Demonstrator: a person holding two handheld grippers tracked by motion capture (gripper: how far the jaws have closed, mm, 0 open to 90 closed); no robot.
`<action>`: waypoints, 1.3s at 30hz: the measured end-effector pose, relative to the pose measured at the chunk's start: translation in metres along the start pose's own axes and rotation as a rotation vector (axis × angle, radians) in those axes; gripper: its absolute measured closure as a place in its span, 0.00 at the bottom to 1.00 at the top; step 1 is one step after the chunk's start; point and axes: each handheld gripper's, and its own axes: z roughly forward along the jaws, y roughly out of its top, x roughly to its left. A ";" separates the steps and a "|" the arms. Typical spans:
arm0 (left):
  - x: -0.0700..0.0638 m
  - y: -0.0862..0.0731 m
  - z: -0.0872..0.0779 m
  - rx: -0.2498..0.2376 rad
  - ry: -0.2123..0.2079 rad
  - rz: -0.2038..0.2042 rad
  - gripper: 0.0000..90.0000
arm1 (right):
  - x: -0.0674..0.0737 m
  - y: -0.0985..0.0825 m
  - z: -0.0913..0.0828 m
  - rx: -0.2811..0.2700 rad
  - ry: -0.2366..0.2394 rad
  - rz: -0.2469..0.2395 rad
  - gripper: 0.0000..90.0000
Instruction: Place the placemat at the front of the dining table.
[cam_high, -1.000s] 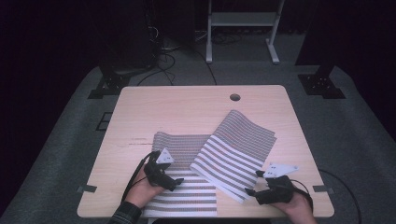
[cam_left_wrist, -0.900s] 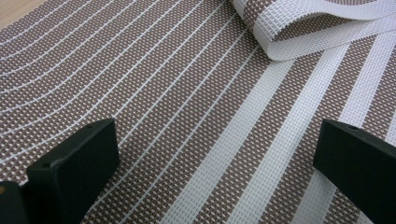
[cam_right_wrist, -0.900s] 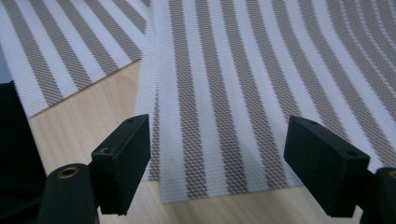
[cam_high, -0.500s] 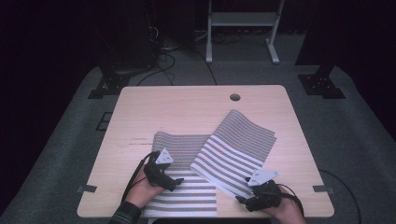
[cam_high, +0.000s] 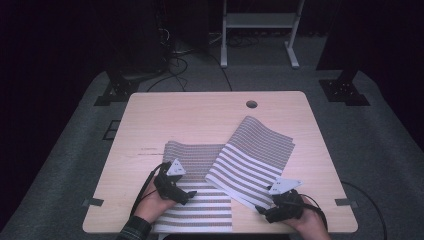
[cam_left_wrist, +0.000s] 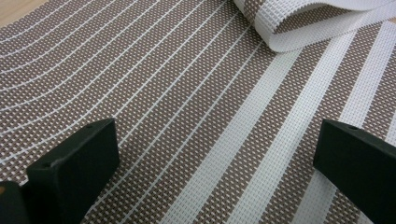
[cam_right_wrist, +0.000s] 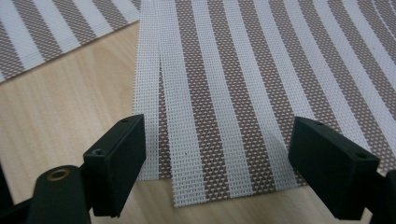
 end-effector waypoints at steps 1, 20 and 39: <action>0.000 0.000 0.000 0.000 0.000 0.000 0.00 | -0.002 0.000 0.000 -0.001 -0.008 0.003 0.20; 0.000 0.000 0.000 -0.003 0.000 -0.002 0.00 | -0.052 -0.008 -0.006 0.007 -0.125 0.097 0.20; 0.000 0.000 0.000 -0.004 0.001 -0.002 0.00 | -0.096 -0.005 -0.002 0.003 -0.222 0.170 0.21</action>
